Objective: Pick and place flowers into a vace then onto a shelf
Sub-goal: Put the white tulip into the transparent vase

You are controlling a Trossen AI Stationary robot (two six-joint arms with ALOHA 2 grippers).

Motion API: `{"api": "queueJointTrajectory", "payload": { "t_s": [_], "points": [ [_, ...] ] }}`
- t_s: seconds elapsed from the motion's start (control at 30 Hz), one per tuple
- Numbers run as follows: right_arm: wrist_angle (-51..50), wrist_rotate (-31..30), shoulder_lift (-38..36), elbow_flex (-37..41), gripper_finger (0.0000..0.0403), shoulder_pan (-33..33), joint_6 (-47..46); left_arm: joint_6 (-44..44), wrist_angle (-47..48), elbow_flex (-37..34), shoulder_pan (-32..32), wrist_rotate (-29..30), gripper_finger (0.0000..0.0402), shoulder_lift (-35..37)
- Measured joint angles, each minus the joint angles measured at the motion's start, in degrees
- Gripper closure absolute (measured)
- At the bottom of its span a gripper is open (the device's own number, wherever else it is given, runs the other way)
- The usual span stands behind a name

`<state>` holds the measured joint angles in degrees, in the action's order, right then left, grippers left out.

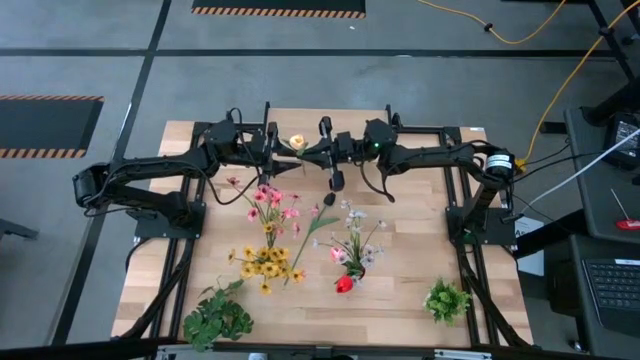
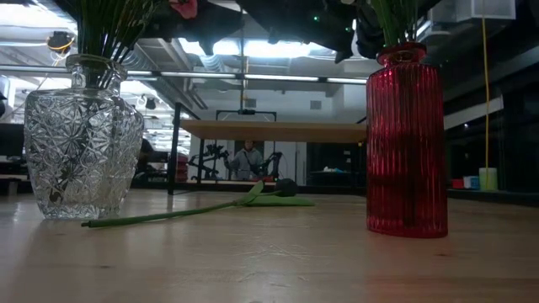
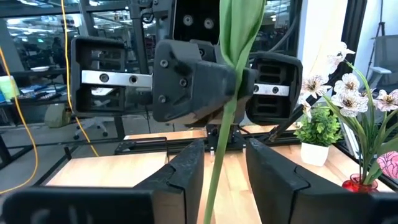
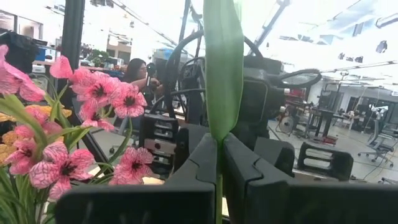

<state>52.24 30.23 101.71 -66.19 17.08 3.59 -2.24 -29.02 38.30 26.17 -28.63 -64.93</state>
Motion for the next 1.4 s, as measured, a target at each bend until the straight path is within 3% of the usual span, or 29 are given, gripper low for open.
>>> {"api": "queueJointTrajectory", "payload": {
  "t_s": [0.57, 1.4],
  "points": [
    [1.24, -0.17, 0.0, 0.02, 0.0398, -0.45, 0.11, 0.93, -1.27, 0.0, 0.0, -0.01, 0.0329, 0.0],
    [1.5, -0.2, 0.0, 0.07, 0.0398, -0.45, 1.12, 1.49, -1.22, 0.0, -1.4, 0.47, 0.0342, 0.0]
  ]
}}
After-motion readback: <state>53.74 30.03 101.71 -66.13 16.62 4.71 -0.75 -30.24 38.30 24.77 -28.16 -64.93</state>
